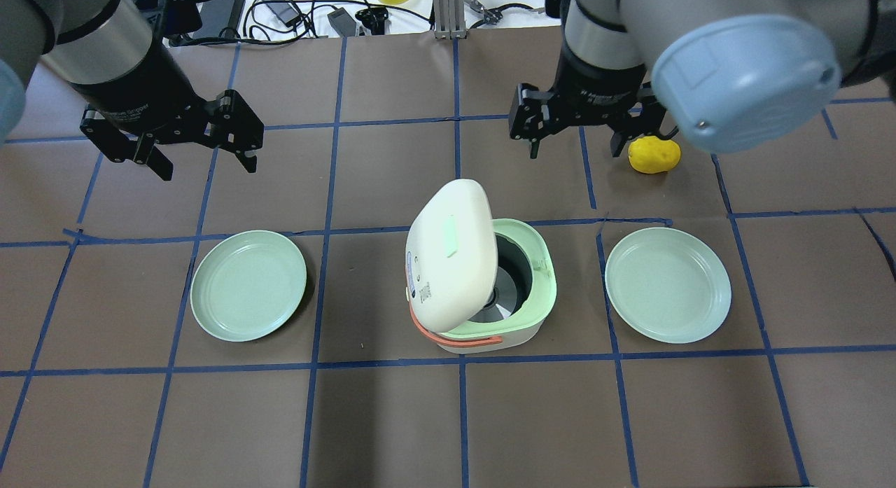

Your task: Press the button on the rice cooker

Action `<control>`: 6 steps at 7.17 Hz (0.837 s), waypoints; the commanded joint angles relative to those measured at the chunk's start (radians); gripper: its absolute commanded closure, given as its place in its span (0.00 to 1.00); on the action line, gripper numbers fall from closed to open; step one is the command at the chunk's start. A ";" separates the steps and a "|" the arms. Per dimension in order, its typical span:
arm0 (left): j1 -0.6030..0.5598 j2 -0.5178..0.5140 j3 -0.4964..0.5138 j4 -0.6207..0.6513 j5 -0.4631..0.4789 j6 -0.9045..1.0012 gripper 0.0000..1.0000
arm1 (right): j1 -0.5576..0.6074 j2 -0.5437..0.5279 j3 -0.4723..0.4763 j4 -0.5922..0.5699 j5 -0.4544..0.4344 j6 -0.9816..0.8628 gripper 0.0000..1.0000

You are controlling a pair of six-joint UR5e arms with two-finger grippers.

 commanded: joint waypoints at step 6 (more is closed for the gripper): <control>0.000 0.000 0.000 0.000 0.000 0.001 0.00 | -0.192 -0.006 -0.109 0.081 -0.005 -0.261 0.00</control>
